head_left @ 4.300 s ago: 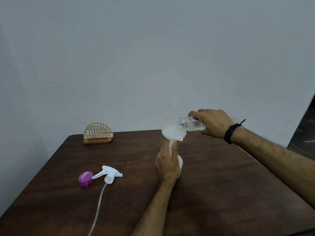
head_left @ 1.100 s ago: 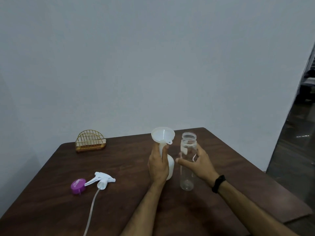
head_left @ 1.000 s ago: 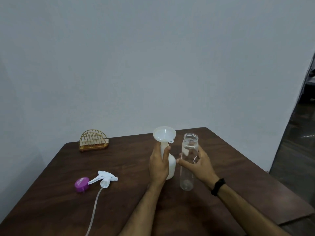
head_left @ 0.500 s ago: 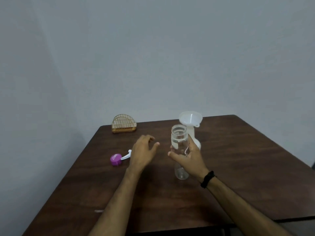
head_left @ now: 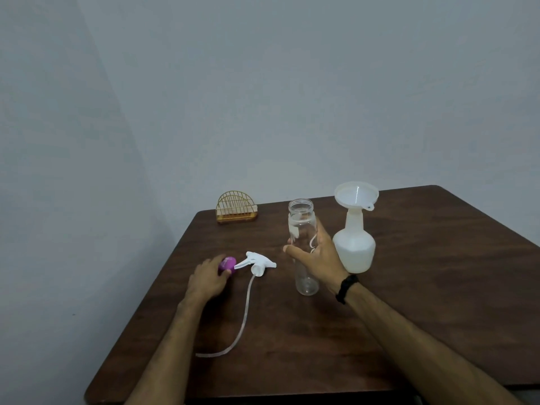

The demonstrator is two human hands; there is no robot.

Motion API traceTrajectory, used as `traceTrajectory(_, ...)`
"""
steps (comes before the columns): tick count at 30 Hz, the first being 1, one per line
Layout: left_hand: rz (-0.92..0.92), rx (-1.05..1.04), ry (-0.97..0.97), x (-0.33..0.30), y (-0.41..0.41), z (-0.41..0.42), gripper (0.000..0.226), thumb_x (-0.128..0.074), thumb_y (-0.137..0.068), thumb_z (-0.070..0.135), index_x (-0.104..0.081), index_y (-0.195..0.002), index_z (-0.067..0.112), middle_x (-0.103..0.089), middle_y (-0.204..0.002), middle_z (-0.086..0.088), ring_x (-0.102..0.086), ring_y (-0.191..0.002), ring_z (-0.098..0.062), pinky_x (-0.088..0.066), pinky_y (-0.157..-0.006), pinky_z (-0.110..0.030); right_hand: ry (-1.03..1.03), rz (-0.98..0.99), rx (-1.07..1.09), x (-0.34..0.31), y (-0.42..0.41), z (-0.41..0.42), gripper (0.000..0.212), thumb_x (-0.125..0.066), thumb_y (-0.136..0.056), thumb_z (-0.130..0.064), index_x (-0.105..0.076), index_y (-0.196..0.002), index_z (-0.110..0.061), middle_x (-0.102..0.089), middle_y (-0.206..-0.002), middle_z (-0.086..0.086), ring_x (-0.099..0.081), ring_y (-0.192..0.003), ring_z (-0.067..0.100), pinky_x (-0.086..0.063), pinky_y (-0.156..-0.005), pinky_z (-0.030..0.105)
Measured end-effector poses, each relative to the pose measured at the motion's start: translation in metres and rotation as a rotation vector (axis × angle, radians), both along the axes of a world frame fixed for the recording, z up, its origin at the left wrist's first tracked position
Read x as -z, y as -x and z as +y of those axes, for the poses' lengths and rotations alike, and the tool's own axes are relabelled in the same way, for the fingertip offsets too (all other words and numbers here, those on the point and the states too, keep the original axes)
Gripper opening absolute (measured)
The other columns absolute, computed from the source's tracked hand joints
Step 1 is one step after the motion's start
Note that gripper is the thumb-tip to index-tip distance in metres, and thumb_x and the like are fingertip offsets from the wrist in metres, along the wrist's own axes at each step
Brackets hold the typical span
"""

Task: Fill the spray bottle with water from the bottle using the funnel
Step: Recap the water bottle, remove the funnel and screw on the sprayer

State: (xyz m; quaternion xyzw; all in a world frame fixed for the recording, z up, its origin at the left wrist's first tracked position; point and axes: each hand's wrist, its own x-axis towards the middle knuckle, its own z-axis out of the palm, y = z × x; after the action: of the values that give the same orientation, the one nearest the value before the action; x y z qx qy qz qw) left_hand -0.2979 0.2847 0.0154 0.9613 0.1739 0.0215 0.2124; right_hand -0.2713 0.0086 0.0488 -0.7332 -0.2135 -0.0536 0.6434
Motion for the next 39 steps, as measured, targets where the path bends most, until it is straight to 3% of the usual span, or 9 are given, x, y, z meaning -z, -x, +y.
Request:
traceTrajectory(6, -0.030, 0.194, -0.039, 0.000, -0.005, -0.005, 0.067, -0.064, -0.094, 0.024, -0.032, -0.152, 0.032, -0.033, -0.159, 0.000, -0.034, -0.143, -0.023, -0.034, -0.115, -0.049, 0.010, 0.006, -0.006, -0.001, 0.000, 0.000, 0.065, -0.080, -0.074, -0.029, -0.047, -0.129, -0.035, -0.069, -0.108, -0.007, -0.065, -0.108, 0.014, -0.051, -0.101, 0.048)
traceTrajectory(11, -0.071, 0.111, 0.029, -0.008, -0.009, -0.004, 0.052, -0.065, -0.093, 0.026, -0.045, -0.141, 0.028, -0.045, -0.143, -0.006, -0.048, -0.125, -0.022, -0.046, -0.104, -0.041, 0.013, 0.021, -0.010, -0.002, -0.002, 0.001, 0.063, -0.080, -0.076, -0.025, -0.046, -0.129, -0.035, -0.070, -0.104, -0.008, -0.063, -0.110, 0.018, -0.048, -0.103, 0.050)
traceTrajectory(15, -0.429, 0.032, 0.186, -0.048, -0.007, -0.020, 0.044, -0.057, -0.098, 0.032, -0.046, -0.140, 0.024, -0.046, -0.136, -0.010, -0.049, -0.107, -0.017, -0.045, -0.092, -0.034, 0.031, 0.011, -0.011, -0.003, -0.004, 0.002, 0.059, -0.079, -0.075, -0.029, -0.045, -0.119, -0.050, -0.067, -0.103, -0.019, -0.063, -0.104, 0.002, -0.051, -0.101, 0.042)
traceTrajectory(19, -0.659, 0.252, 0.308, -0.104, 0.000, -0.061, 0.036, -0.053, -0.100, 0.036, -0.052, -0.135, 0.034, -0.051, -0.128, 0.009, -0.052, -0.110, -0.003, -0.041, -0.095, -0.022, 0.016, -0.017, -0.008, -0.005, -0.006, 0.008, 0.057, -0.078, -0.074, -0.029, -0.047, -0.116, -0.052, -0.069, -0.103, -0.013, -0.064, -0.105, 0.009, -0.050, -0.101, 0.045)
traceTrajectory(21, -0.647, 0.399, 0.349, -0.123, 0.002, -0.086, 0.033, -0.052, -0.100, 0.039, -0.053, -0.134, 0.039, -0.054, -0.124, 0.013, -0.053, -0.109, 0.003, -0.041, -0.091, -0.015, 0.014, -0.035, 0.003, -0.004, -0.007, 0.009, 0.059, -0.079, -0.073, -0.032, -0.047, -0.116, -0.056, -0.069, -0.106, -0.015, -0.064, -0.106, 0.009, -0.051, -0.099, 0.040)
traceTrajectory(25, -0.555, 0.609, 0.287, -0.139, 0.000, -0.121, 0.034, -0.050, -0.100, 0.042, -0.053, -0.134, 0.039, -0.055, -0.118, 0.007, -0.056, -0.102, -0.006, -0.044, -0.086, -0.013, 0.009, -0.045, 0.028, -0.001, -0.007, 0.006, 0.066, -0.080, -0.073, -0.034, -0.042, -0.119, -0.063, -0.066, -0.114, -0.022, -0.064, -0.107, 0.003, -0.052, -0.093, 0.027)
traceTrajectory(29, -0.508, 0.650, 0.179, -0.149, -0.002, -0.132, 0.034, -0.047, -0.101, 0.043, -0.055, -0.132, 0.034, -0.054, -0.115, 0.005, -0.055, -0.100, -0.005, -0.042, -0.083, -0.015, 0.012, -0.034, 0.012, 0.000, -0.008, 0.005, 0.069, -0.079, -0.075, -0.030, -0.040, -0.122, -0.061, -0.064, -0.118, -0.023, -0.061, -0.113, 0.000, -0.051, -0.096, 0.025)
traceTrajectory(35, -0.423, 0.693, -0.085, -0.159, 0.004, -0.140, 0.035, -0.056, -0.096, 0.044, -0.054, -0.130, 0.035, -0.049, -0.113, 0.006, -0.053, -0.098, -0.005, -0.051, -0.083, -0.026, 0.011, -0.052, -0.024, 0.002, -0.009, 0.006, 0.070, -0.078, -0.080, -0.027, -0.040, -0.138, -0.036, -0.064, -0.121, -0.014, -0.059, -0.113, -0.001, -0.046, -0.090, 0.012)
traceTrajectory(39, -0.390, 0.616, -0.256, -0.167, 0.008, -0.149, 0.042, -0.052, -0.091, 0.061, -0.052, -0.125, 0.037, -0.053, -0.106, 0.008, -0.056, -0.090, -0.011, -0.054, -0.078, -0.036, 0.024, -0.048, -0.015, 0.003, -0.007, 0.003, 0.066, -0.077, -0.080, -0.027, -0.039, -0.132, -0.043, -0.064, -0.115, -0.019, -0.057, -0.108, -0.010, -0.043, -0.084, 0.003)
